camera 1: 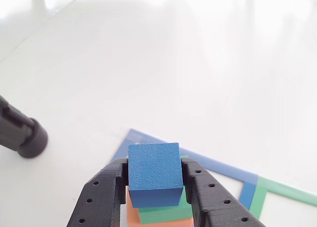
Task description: Tower of hanoi
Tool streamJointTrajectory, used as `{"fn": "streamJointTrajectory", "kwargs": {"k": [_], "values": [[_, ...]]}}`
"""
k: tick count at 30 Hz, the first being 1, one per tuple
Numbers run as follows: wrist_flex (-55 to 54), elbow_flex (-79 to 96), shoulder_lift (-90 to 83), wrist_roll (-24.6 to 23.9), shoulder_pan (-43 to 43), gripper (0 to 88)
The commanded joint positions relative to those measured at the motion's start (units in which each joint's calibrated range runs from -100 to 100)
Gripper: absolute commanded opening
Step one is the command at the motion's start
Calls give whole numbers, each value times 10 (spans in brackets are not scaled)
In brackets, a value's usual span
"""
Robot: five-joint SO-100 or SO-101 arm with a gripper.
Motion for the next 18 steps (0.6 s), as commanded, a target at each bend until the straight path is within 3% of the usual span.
{"fn": "streamJointTrajectory", "kwargs": {"k": [1,18], "values": [[-19,-9,-2,6,1,46],[-30,-8,17,6,11,46]]}}
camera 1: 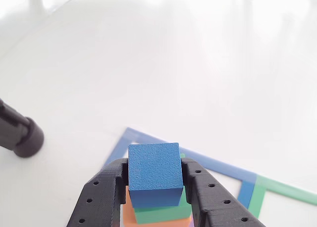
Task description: Tower of hanoi
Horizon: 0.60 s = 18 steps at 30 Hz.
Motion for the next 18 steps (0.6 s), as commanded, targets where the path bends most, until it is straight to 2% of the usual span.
{"fn": "streamJointTrajectory", "kwargs": {"k": [1,12,18], "values": [[-17,-7,2,6,9,47],[-28,-3,14,6,13,52],[-49,4,20,6,13,119]]}}
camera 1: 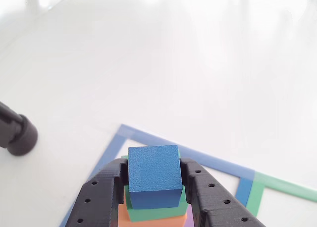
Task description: Tower of hanoi
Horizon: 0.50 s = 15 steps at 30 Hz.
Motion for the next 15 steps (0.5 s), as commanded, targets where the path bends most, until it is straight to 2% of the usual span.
{"fn": "streamJointTrajectory", "kwargs": {"k": [1,15], "values": [[-20,-1,-5,4,6,122],[-39,-1,-5,4,8,163]]}}
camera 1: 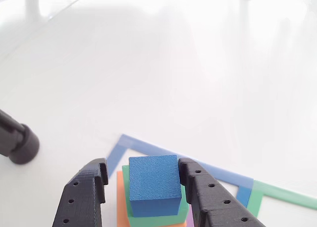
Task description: Tower of hanoi
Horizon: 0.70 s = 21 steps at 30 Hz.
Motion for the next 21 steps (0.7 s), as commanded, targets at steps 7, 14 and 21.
{"fn": "streamJointTrajectory", "kwargs": {"k": [7,14,21], "values": [[-25,-16,-9,4,8,207],[-30,-47,-14,4,6,249],[20,-94,-50,4,6,246]]}}
